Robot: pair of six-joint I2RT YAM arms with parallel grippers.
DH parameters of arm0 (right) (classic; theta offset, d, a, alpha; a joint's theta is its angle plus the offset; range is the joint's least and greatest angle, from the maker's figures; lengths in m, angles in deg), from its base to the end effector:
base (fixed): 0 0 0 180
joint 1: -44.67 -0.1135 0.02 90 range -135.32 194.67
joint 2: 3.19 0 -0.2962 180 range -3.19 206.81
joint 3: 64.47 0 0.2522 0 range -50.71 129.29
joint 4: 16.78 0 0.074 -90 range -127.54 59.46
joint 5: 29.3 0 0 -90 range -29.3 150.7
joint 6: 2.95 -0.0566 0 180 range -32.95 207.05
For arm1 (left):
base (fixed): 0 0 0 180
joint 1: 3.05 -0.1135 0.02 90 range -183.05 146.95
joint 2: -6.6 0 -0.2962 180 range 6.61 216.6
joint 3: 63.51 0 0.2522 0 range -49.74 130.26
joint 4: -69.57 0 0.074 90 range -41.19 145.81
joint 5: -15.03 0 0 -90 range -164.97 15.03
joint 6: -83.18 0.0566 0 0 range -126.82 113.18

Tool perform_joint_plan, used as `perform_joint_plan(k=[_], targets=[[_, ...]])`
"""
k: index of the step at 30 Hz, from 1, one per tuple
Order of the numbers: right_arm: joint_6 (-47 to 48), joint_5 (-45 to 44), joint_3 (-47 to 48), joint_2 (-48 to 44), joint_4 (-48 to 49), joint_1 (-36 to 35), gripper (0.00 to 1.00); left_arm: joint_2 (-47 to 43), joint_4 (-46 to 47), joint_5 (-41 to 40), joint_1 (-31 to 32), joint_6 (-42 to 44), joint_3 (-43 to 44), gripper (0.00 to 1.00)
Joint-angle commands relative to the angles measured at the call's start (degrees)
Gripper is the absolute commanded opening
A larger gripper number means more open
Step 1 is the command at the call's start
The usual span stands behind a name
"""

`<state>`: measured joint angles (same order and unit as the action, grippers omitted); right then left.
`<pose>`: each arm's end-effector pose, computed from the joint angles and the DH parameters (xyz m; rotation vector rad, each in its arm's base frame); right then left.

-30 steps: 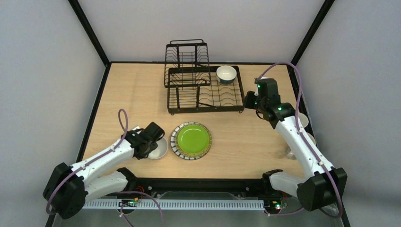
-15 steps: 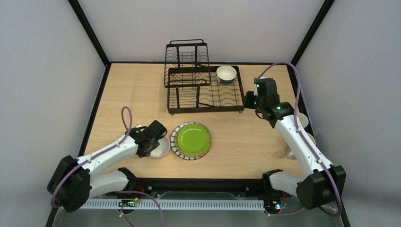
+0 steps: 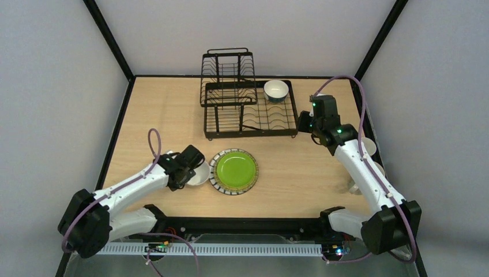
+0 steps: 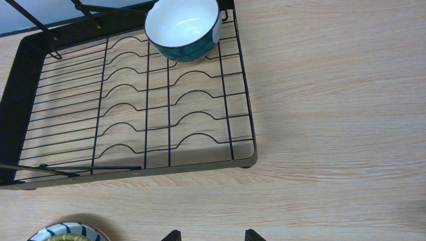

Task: Load the mixed dishes into the dish rack
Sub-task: Grab the bowl from the center of the board.

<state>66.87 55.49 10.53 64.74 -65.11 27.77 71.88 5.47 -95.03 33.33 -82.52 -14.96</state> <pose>0.2474 0.0698 0.3331 0.1131 2.2954 0.2318 0.1387 -0.0780 0.1844 -0.9660 2.5875 0.0892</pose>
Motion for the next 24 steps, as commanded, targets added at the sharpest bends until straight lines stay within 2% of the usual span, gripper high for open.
perform_joint_plan(k=[1,15,19,24], targets=[[-0.11,-0.5,0.91,0.64,0.81,-0.23,0.73,-1.4,-2.34,-1.68,-0.12,-1.54,1.52,0.02],[-0.69,0.35,1.26,-0.05,1.44,-0.23,0.73,-9.79,-10.78,-4.33,0.05,-1.13,6.62,0.02],[-0.56,-0.85,1.33,0.05,1.91,-0.2,0.73,-9.34,-9.77,-6.58,2.9,5.26,14.35,0.02],[-0.76,-2.3,2.95,1.46,2.07,-0.23,0.73,-1.95,-8.06,-9.8,11.24,12.08,24.17,0.02]])
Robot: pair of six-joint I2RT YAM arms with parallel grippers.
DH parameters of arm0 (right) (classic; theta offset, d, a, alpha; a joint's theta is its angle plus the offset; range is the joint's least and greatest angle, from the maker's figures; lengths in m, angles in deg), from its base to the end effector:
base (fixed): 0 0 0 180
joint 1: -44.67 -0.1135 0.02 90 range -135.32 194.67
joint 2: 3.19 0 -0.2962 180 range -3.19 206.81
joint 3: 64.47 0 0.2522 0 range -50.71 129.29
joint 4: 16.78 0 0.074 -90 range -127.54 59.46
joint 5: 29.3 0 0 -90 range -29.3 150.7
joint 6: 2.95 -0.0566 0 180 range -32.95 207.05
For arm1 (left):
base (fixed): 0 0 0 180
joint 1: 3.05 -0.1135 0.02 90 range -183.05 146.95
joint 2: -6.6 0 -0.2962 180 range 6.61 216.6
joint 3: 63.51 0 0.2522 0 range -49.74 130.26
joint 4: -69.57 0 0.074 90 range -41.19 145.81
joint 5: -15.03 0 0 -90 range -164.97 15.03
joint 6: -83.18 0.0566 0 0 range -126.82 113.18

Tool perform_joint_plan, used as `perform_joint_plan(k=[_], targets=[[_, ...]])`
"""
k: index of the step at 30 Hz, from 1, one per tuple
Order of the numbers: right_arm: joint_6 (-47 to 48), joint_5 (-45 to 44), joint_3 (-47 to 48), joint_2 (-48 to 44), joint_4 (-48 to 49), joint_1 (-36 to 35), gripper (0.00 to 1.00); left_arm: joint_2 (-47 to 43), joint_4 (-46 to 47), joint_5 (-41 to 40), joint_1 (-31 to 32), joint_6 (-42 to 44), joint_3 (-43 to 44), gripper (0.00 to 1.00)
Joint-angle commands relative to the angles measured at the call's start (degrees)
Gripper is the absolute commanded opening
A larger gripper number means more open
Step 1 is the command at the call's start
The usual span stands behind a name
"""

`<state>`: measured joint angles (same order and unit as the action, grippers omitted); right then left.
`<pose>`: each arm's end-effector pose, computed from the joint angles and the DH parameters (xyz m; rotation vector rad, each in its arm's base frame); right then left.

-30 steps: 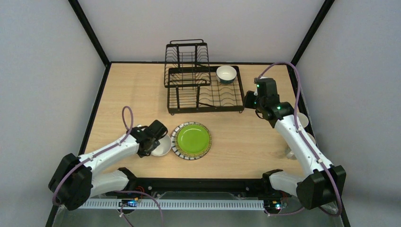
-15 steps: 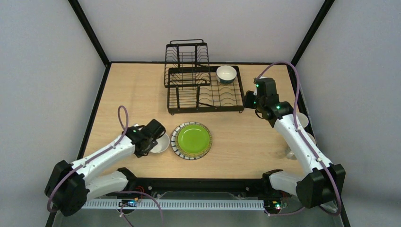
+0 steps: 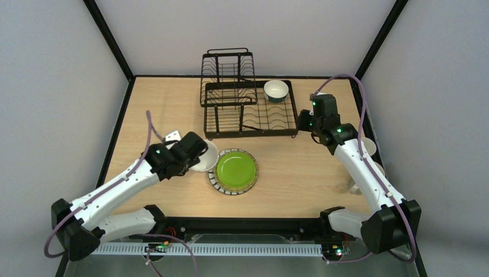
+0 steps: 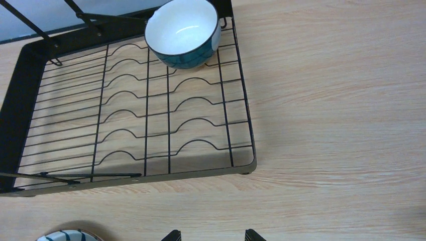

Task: Load the mixed dishes into the dish rack
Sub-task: Grab the bowl from the center of the board, then place the bowl at the center of the board.

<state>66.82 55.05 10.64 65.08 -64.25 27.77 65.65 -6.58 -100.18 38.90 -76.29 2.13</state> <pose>0.2501 0.0701 0.3338 0.1182 2.2830 0.2275 0.1365 -0.0903 0.2791 -0.7152 2.4828 -0.0593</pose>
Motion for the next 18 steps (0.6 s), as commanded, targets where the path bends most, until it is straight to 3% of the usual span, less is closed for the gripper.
perform_joint_plan(k=[1,6,18], targets=[[-0.81,-2.33,3.27,1.42,1.27,-0.23,0.73,5.89,4.37,-5.12,7.72,6.86,8.95,0.02],[-1.42,-6.49,5.42,3.01,1.54,-0.02,0.73,14.51,6.26,-7.03,15.05,12.87,18.72,0.02],[-3.35,-7.64,12.04,7.34,1.85,10.7,0.73,30.89,12.21,-1.6,19.02,24.13,36.24,0.02]])
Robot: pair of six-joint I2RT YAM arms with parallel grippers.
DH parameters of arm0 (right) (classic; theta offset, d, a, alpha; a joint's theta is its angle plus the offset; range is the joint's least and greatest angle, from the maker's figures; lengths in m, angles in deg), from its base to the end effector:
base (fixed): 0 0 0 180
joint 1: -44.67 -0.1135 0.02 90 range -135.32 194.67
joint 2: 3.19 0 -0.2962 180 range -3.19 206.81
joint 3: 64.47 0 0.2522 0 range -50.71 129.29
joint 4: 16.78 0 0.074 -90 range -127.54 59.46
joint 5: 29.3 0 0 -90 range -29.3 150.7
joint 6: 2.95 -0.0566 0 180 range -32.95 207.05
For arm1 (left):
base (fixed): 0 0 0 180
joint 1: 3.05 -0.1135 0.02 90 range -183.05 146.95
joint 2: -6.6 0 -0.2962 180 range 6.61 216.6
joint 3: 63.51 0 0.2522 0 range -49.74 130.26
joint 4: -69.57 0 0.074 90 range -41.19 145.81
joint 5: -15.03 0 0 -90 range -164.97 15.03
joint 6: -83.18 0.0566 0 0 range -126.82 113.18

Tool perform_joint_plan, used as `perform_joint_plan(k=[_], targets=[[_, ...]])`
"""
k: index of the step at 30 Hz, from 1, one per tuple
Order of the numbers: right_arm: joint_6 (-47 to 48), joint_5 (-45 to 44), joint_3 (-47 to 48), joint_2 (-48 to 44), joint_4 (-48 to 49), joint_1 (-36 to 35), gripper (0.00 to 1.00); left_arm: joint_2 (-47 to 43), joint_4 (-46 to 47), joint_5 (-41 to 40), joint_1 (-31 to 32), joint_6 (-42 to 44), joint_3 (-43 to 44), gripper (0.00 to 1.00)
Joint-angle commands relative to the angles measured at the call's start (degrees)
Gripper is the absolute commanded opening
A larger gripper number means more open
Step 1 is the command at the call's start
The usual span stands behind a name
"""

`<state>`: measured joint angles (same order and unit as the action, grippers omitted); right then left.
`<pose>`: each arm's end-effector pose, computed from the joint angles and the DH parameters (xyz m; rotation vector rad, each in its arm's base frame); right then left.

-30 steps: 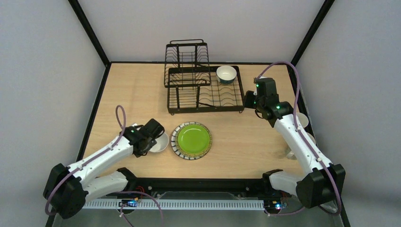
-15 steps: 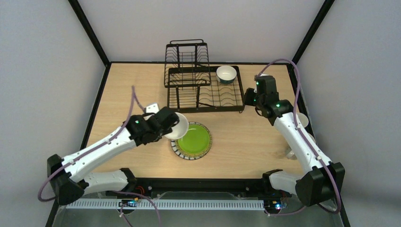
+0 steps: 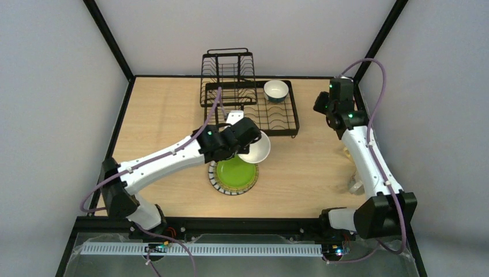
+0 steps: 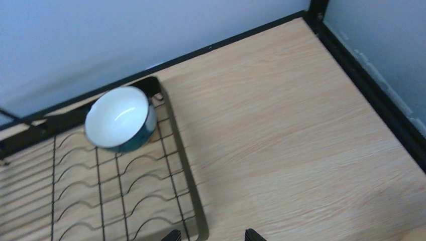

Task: Load the mixed dishes into the dish rack
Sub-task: Place the bowl at the center of the board.

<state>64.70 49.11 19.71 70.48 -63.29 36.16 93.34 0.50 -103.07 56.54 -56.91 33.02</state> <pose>0.2879 0.0316 0.3677 0.3750 2.1532 0.0824 0.1824 -0.2582 0.3456 0.0348 2.4410 -0.1960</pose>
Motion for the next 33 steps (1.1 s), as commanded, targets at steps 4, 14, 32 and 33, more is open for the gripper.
perform_joint_plan(k=[4,14,32,33], targets=[[-2.09,-3.37,5.13,4.33,0.49,3.08,0.73,9.86,4.92,3.56,2.87,9.38,11.84,0.02],[-3.83,-6.62,4.56,5.48,0.41,3.21,0.78,19.54,5.21,8.5,5.03,12.82,17.26,0.02],[-8.55,-16.08,3.52,3.59,-6.49,4.02,0.88,28.81,11.04,13.91,5.26,16.21,16.34,0.02],[-8.73,-16.64,3.43,3.32,-6.91,4.02,0.88,29.16,11.44,14.09,5.26,16.55,16.29,0.02]])
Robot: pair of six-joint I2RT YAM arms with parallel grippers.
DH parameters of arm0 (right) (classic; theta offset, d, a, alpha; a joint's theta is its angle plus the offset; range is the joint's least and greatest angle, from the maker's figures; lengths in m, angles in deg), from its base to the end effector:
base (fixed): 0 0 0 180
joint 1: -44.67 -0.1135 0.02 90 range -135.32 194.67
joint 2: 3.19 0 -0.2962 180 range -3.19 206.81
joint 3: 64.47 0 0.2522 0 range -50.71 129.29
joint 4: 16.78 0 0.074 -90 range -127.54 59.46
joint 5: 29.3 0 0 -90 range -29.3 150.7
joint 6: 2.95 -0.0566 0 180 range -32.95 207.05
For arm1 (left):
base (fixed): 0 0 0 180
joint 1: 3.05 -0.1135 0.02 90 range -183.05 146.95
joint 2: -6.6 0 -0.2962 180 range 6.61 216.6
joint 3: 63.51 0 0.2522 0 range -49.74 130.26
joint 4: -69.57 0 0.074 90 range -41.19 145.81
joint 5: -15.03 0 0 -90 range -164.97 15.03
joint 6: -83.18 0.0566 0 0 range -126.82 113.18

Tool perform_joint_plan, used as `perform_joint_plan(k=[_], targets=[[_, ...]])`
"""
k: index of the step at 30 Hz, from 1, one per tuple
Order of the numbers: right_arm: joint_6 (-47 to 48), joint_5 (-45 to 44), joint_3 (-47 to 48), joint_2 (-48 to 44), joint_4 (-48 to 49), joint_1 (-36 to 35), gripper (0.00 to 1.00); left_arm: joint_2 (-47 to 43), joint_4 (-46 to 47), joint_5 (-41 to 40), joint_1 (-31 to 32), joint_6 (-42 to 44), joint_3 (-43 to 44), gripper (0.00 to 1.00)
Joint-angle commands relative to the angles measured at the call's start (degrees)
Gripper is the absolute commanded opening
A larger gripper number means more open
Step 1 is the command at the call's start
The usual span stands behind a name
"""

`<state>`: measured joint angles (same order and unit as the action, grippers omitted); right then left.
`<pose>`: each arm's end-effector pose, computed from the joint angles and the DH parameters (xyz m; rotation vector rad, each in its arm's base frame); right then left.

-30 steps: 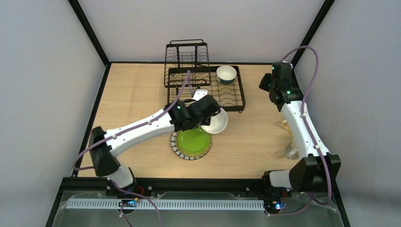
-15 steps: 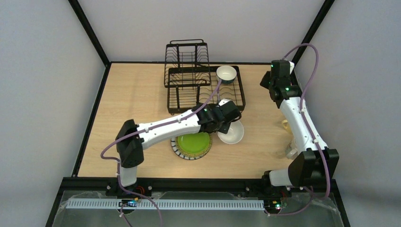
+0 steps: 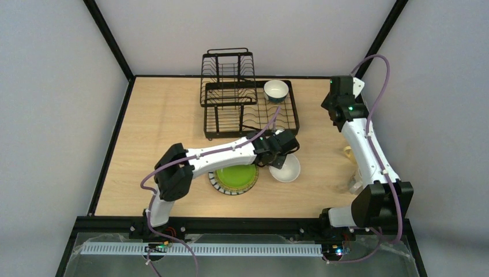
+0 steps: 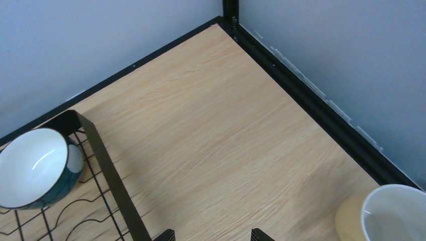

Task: Load the mixed dishes into the dish rack
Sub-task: Place the bowl at the center of the board.

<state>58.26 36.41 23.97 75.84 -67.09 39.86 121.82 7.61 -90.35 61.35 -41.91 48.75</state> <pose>0.3082 0.0026 0.3633 0.6699 2.1114 -0.1631 0.2091 -0.4017 0.2520 0.5933 2.5832 -0.2186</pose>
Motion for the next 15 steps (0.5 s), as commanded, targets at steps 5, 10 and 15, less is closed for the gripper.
perform_joint_plan(k=[5,10,15], targets=[[-2.75,-5.88,-2.19,-3.57,-4.37,0.3,0.88,1.58,5.6,1.92,0.42,2.47,-0.15,0.02],[-2.93,-6.83,-3.53,-4.85,-5.09,0.33,0.88,1.64,6.37,1.72,0.37,2.9,-1.76,0.09],[-3.11,-7.17,-4.18,-5.84,-5.35,0.29,0.88,1.15,7.16,1.45,0.15,2.6,-3.8,0.16]])
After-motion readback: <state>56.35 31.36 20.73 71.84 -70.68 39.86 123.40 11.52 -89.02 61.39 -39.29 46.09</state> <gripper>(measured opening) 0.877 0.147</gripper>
